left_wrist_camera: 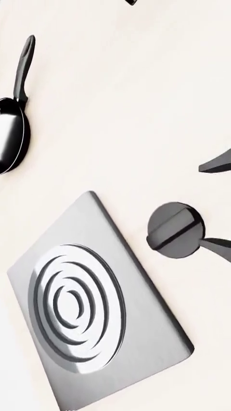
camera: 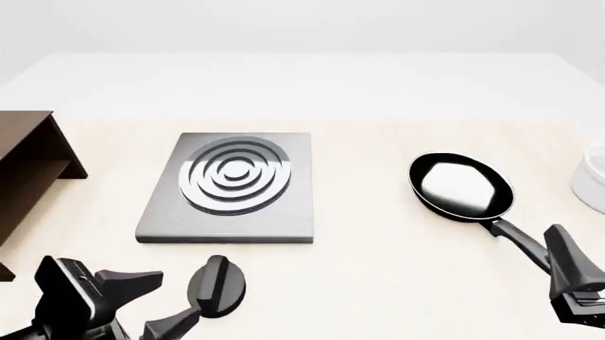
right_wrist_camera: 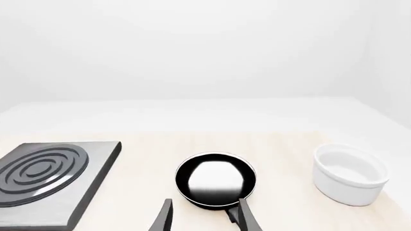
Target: Turn on the stove and put the frying pan on it.
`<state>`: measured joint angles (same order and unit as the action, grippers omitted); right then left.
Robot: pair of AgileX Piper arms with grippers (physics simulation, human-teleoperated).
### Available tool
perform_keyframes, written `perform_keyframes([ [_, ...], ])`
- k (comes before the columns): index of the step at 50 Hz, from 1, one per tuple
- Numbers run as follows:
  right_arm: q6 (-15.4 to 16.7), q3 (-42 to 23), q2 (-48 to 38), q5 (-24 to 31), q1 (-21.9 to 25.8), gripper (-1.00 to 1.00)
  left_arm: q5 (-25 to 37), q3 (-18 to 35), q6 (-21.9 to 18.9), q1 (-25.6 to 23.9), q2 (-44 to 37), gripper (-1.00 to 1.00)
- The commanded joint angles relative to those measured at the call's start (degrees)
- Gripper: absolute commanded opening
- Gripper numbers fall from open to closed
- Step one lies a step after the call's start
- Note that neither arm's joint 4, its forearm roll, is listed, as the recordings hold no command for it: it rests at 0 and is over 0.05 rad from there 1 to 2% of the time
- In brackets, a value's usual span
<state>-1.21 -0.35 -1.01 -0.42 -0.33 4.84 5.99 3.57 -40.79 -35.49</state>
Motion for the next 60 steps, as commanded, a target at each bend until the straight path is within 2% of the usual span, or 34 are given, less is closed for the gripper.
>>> perform_keyframes([
  [1,-0.02,0.04,0.21,0.24,0.01,1.0,-9.93,-1.68,0.44,-1.3,-9.5,1.0],
  [9,0.05,0.02,0.43,0.5,0.0,1.0,-16.24,-2.44,0.73,-2.36,-16.0,1.0],
  [36,0.27,-0.04,0.75,0.82,0.12,1.0,-28.36,-3.84,1.67,-3.22,-27.4,1.0],
  [50,0.53,0.05,0.36,0.52,0.05,1.0,-38.48,-4.64,2.27,-3.57,-37.38,1.0],
  [60,0.6,0.08,-0.01,0.14,0.06,1.0,-41.14,-3.55,2.26,-4.26,-41.01,1.0],
])
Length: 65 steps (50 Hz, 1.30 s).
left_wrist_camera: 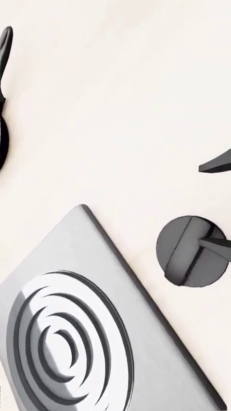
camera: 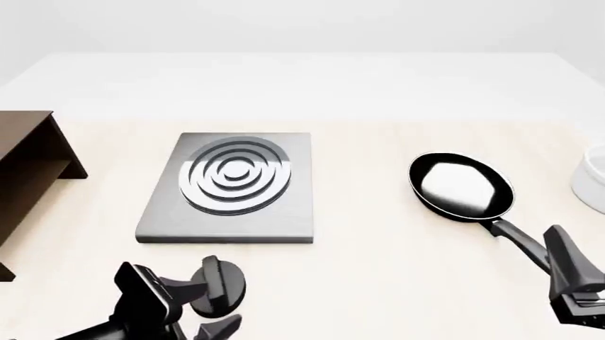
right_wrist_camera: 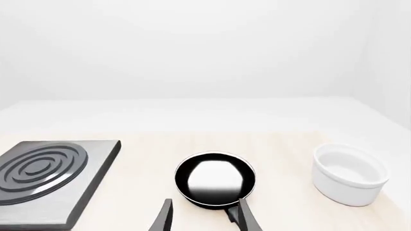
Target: Turn on the stove and put the frying pan on it.
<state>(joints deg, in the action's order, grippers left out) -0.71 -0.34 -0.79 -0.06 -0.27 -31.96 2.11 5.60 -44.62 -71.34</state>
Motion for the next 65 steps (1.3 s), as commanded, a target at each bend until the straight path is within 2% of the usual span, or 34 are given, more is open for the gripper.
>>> perform_keyframes([
  [1,0.14,0.08,-0.27,-0.26,-0.01,1.0,-4.64,0.41,0.17,-0.49,-5.56,1.0],
  [29,0.31,0.03,0.43,0.34,0.05,1.0,-5.9,4.47,-0.7,-1.82,-10.19,1.0],
  [40,0.44,0.0,0.26,0.17,0.07,1.0,-4.86,5.41,-1.5,-1.7,-9.04,1.0],
  [50,0.61,0.02,-0.34,-0.44,0.05,1.0,1.85,8.84,-3.74,-2.63,-3.15,1.0],
  [65,0.85,0.08,-1.05,-1.15,0.17,1.0,10.37,9.03,-5.81,-1.25,8.61,1.0],
])
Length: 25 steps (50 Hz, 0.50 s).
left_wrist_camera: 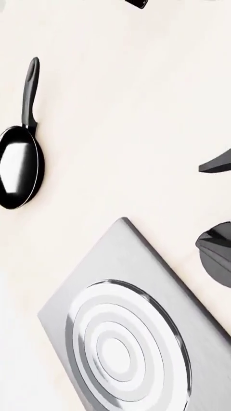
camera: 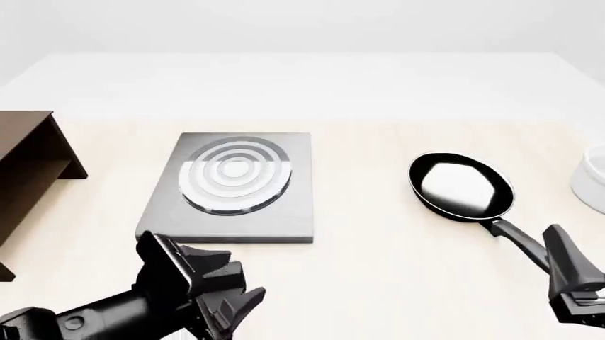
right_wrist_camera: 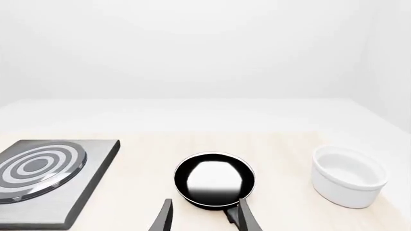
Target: Turn on the stove and put the frying pan on it.
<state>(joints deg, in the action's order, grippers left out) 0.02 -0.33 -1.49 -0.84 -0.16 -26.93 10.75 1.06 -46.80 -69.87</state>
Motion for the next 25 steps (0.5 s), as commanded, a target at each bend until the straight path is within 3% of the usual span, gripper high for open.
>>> perform_keyframes([
  [1,0.12,0.06,-0.34,-0.37,0.06,1.0,5.41,0.4,-1.26,0.92,7.19,1.0],
  [13,0.16,0.12,-0.48,-0.48,0.0,1.0,6.81,-1.84,-2.97,5.85,14.7,1.0],
  [25,0.4,0.12,-0.07,-0.07,0.09,1.0,10.45,-6.16,-2.99,13.99,27.4,1.0],
])
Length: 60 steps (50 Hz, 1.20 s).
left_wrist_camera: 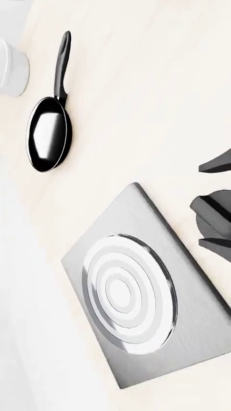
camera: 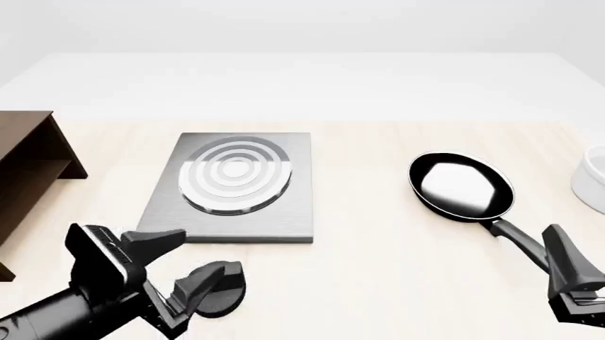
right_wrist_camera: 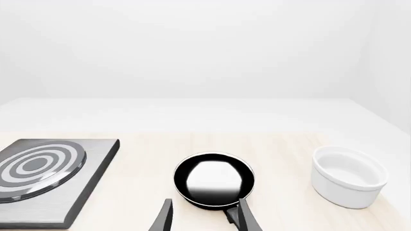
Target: Turn on the stove and put the frying pan on it.
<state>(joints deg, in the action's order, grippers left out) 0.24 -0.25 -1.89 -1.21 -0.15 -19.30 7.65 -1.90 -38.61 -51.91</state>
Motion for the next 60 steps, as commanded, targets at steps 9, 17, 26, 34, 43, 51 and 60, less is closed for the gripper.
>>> perform_keyframes([
  [9,0.67,0.06,0.0,0.12,0.23,1.0,7.42,-6.77,0.34,14.03,21.4,1.0],
  [17,0.99,0.08,-0.35,-0.06,0.16,1.0,10.36,-7.62,0.67,18.1,26.31,1.0],
  [26,1.2,0.11,-1.28,-0.73,0.21,1.0,20.42,-7.65,-0.04,24.13,38.58,1.0],
  [34,1.5,0.08,-0.69,-0.14,0.1,1.0,29.7,-7.64,-0.11,28.93,50.07,1.0],
  [43,-0.79,0.11,-3.23,-2.33,0.1,1.0,30.66,-7.64,0.92,30.56,51.67,1.0],
  [51,-4.37,-1.73,-9.48,-4.25,0.77,1.0,30.79,-7.65,2.62,30.01,51.68,1.0],
  [60,-5.05,-4.33,-14.85,-3.6,0.07,1.0,30.52,-7.65,3.05,29.67,51.64,1.0],
])
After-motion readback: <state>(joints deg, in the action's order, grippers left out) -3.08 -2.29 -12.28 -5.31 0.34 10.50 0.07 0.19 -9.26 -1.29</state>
